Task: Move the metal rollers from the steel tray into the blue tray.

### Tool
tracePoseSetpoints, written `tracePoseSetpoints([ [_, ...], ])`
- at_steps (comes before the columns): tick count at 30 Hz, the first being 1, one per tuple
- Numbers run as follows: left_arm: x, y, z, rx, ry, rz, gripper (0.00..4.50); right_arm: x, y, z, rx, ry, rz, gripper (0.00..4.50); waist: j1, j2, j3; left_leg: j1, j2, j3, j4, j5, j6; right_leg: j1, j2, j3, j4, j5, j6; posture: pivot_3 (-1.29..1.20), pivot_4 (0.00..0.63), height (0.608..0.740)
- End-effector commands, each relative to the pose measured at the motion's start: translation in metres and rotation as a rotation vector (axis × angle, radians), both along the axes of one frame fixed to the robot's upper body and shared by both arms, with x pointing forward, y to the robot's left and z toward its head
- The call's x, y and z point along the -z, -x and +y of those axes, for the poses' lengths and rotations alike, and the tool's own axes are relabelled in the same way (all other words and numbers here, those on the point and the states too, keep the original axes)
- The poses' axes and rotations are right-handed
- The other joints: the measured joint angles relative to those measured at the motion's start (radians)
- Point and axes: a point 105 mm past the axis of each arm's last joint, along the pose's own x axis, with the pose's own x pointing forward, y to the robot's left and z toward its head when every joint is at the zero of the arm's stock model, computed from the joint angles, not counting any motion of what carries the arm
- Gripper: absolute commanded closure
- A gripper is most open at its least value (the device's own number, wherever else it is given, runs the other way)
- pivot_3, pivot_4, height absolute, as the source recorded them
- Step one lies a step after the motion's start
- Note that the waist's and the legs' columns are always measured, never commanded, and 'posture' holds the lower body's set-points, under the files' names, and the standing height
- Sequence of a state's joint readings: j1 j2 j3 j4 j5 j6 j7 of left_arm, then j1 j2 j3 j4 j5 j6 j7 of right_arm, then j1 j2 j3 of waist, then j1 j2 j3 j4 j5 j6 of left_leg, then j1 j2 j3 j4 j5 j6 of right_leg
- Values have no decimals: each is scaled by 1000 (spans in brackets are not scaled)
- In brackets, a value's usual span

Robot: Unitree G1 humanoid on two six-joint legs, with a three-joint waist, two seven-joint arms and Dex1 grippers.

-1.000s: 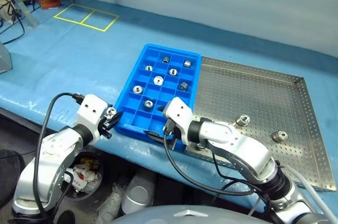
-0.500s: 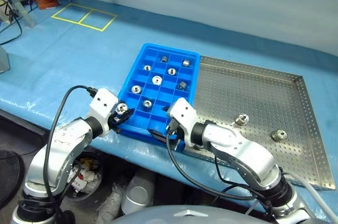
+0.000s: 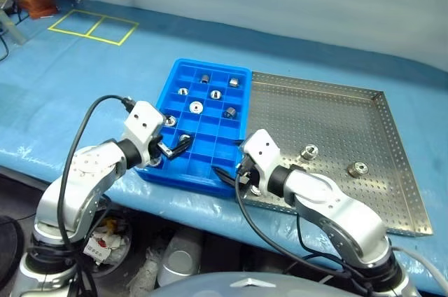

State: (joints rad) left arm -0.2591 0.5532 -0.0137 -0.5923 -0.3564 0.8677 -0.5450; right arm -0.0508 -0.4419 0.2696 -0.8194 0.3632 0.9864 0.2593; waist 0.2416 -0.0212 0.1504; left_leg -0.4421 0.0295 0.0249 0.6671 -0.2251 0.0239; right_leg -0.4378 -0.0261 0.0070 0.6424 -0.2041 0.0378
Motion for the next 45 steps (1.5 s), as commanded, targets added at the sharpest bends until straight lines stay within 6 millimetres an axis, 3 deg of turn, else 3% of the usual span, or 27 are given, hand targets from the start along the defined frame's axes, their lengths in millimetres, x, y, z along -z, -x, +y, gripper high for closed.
tracePoseSetpoints([
  [1,-7,-8,-34,118,30,-12,18,-6,8,-25,118,28,-27,0,-22,0,0,0,0,-1,1,0,0,1,0,0,0,0,0,130,150,740],
  [7,-2,-36,-94,214,77,44,18,-1,27,-49,278,41,1,0,-143,0,0,9,-1,-2,1,0,1,10,0,1,-1,0,1,14,150,740],
  [12,7,-56,-141,254,117,108,18,3,31,-56,365,18,-2,0,-233,0,0,13,-1,-2,1,0,2,12,0,4,1,0,1,-111,150,740],
  [18,25,-75,-185,225,105,130,18,5,37,-62,445,-1,-21,0,-287,1,-1,14,-1,-2,-1,0,2,11,2,8,2,1,1,-192,150,740],
  [26,57,-80,-206,196,59,165,18,4,41,-64,479,-6,-39,0,-328,1,-1,14,-1,1,0,0,3,10,1,11,1,2,4,-228,150,740],
  [36,77,-83,-205,136,27,202,18,0,39,-64,470,-2,-48,0,-332,1,-1,14,-2,2,0,0,4,10,0,13,1,3,6,-204,150,740],
  [39,82,-79,-203,154,19,227,601,-2,38,-63,462,-6,-49,0,-332,1,-1,14,-2,3,0,0,4,10,0,13,1,3,6,-197,150,740],
  [45,86,-72,-200,165,72,322,2624,-3,36,-60,439,-5,-45,0,-332,1,-1,14,-2,3,0,0,5,10,0,13,1,3,6,-197,150,740],
])
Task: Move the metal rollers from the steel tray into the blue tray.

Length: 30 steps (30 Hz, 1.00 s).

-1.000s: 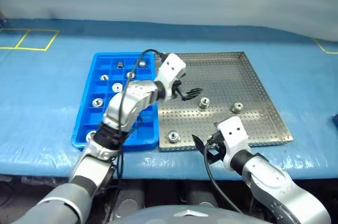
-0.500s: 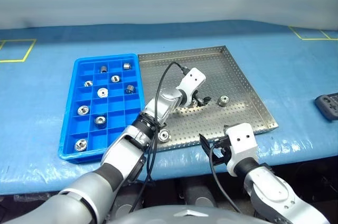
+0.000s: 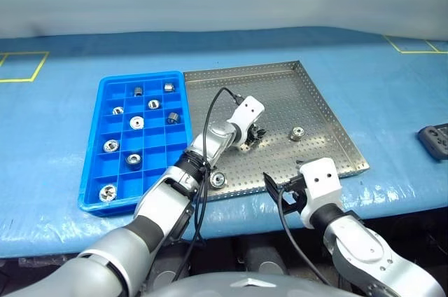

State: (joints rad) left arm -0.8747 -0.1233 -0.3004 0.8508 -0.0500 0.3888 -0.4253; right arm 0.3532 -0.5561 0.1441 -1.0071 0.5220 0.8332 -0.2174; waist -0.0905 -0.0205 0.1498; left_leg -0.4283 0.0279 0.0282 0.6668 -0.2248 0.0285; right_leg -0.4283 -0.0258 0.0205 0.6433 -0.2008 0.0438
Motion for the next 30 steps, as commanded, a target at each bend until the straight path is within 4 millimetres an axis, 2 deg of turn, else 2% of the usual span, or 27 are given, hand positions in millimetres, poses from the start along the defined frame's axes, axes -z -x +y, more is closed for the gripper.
tracePoseSetpoints([
  [1,-18,14,-24,52,106,31,2800,-13,0,6,-35,-9,-45,0,0,0,0,0,0,0,0,0,0,0,0,0,0,0,0,-162,150,740],
  [4,-27,16,-21,55,137,24,2789,-14,-1,6,-47,-3,-45,0,6,0,0,0,0,0,0,0,0,0,0,1,0,0,0,-144,150,740],
  [7,-58,18,-14,36,315,34,2789,-19,-6,10,-73,2,-60,0,8,0,0,0,1,0,0,0,0,0,0,1,0,0,0,-125,150,740],
  [9,-75,18,-3,11,389,18,2789,-23,-9,14,-95,0,-72,0,9,0,0,0,2,1,0,0,0,-1,0,2,0,0,1,-113,150,740],
  [12,-95,19,25,-42,450,-45,2789,-27,-17,25,-148,-6,-87,0,17,1,0,1,2,1,0,0,1,0,0,2,1,1,1,-65,150,740],
  [16,-115,26,72,-104,438,-194,2789,-33,-32,45,-244,-18,-106,0,26,1,0,2,1,2,0,1,1,0,1,3,1,1,1,20,150,740],
  [21,-125,32,112,-202,383,-307,2789,-37,-42,67,-367,-27,-118,0,74,0,0,2,1,1,0,1,1,1,1,2,1,1,1,121,150,740],
  [24,-124,35,137,-286,295,-371,2789,-39,-47,80,-440,-30,-122,0,105,0,0,1,1,0,0,1,1,1,0,1,0,2,2,162,150,740],
  [30,-102,43,159,-345,120,-378,2789,-39,-49,94,-525,-31,-120,0,145,0,0,0,0,0,0,1,2,1,-1,0,-1,2,2,221,150,740],
])
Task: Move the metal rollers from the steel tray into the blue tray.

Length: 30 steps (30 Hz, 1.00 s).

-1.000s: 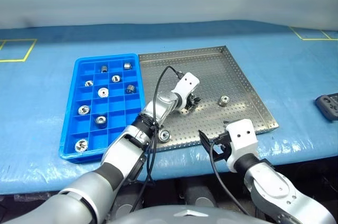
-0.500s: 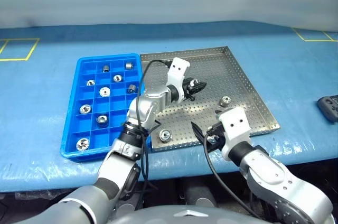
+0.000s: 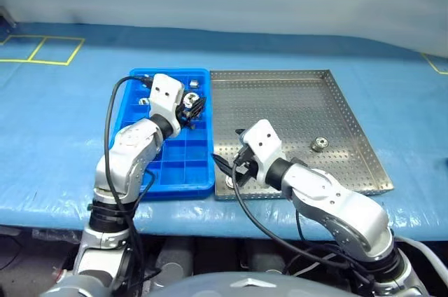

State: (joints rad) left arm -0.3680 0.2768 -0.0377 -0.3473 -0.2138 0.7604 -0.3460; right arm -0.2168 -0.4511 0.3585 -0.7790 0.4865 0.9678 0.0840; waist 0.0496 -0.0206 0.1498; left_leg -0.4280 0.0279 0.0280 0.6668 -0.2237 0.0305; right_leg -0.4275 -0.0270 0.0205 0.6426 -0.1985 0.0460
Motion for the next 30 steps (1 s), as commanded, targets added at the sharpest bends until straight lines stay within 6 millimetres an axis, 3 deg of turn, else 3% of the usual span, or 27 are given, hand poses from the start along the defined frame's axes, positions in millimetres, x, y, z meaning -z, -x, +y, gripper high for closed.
tracePoseSetpoints([
  [1,-3,7,0,-9,-54,-35,2789,-7,1,7,-43,-19,-28,0,9,0,0,0,0,0,0,0,0,0,0,0,0,0,0,221,150,740],
  [11,27,2,10,-72,-101,64,2789,-2,4,8,-41,-26,-9,0,28,0,0,0,1,0,0,0,0,0,0,-1,0,0,-1,226,150,740],
  [24,52,4,26,-166,-117,167,2789,3,10,-3,15,-30,16,0,20,0,0,-1,2,-1,0,0,0,-1,-1,-2,0,-1,-1,169,150,740],
  [28,47,5,22,-142,-94,155,1598,2,10,-5,21,-27,14,0,19,0,0,-1,2,-1,0,0,0,-1,-1,-2,0,-1,-2,167,150,740],
  [30,34,4,13,-92,-58,107,866,2,10,-7,24,-24,10,0,19,0,0,-1,2,-1,0,0,0,-1,-1,-2,0,-1,-2,165,150,740],
])
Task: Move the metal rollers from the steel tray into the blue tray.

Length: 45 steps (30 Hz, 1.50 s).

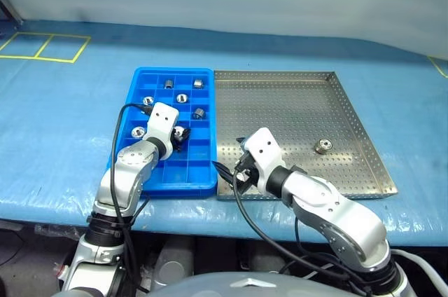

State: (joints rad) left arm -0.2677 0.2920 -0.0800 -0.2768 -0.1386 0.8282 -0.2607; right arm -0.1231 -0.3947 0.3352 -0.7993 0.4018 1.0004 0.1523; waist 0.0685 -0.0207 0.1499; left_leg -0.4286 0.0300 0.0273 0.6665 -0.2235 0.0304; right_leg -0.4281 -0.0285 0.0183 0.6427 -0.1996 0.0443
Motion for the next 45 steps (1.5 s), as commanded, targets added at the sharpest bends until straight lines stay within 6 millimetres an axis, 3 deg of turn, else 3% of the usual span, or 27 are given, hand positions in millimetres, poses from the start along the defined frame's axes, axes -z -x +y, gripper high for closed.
tracePoseSetpoints([
  [1,-36,-2,-18,97,77,-124,559,-14,2,-4,6,-12,-56,0,1,0,0,0,0,0,0,0,0,0,0,0,0,0,0,158,150,740],
  [3,-47,-1,-28,167,94,-154,23,-14,3,-7,17,-6,-56,0,2,0,0,-1,0,-1,0,0,0,0,-1,-1,0,0,0,158,150,740],
  [9,-70,7,-52,370,137,-246,23,-5,7,-28,96,43,-11,0,-8,0,0,-1,0,-1,0,0,0,0,-1,-1,-1,0,0,119,150,740],
  [16,-66,30,-54,492,154,-336,23,10,-1,-37,158,71,102,0,-36,0,0,0,1,0,-1,0,0,0,-1,0,0,-1,-1,119,150,740],
  [20,-56,53,-52,616,154,-284,23,21,-8,-38,189,82,207,0,-35,1,0,0,2,0,-1,0,0,-1,-1,-1,0,-1,-2,152,150,740],
  [26,-52,81,-46,736,161,-205,23,31,-11,-25,168,58,361,0,-26,1,0,-1,3,0,-2,0,0,-1,-1,-1,0,-1,-2,202,150,740],
  [33,-50,89,-42,721,160,-193,23,35,2,-7,70,56,456,0,-13,1,1,0,2,0,-3,0,0,-1,-2,-2,-1,-1,-2,247,150,740],
  [39,-48,93,-43,698,174,-194,23,50,13,-5,65,88,509,0,0,2,1,0,3,0,-5,0,0,-2,-2,-3,-1,-2,-3,261,150,740],
  [42,-48,93,-43,692,176,-192,0,57,14,-8,96,98,534,573,4,2,1,0,3,0,-5,0,0,-2,-2,-3,-1,-2,-3,259,150,740],
  [45,-47,93,-43,691,176,-190,0,61,13,-12,127,109,544,1584,7,2,1,0,3,-1,-5,0,0,-2,-2,-3,-1,-3,-3,259,150,740],
])
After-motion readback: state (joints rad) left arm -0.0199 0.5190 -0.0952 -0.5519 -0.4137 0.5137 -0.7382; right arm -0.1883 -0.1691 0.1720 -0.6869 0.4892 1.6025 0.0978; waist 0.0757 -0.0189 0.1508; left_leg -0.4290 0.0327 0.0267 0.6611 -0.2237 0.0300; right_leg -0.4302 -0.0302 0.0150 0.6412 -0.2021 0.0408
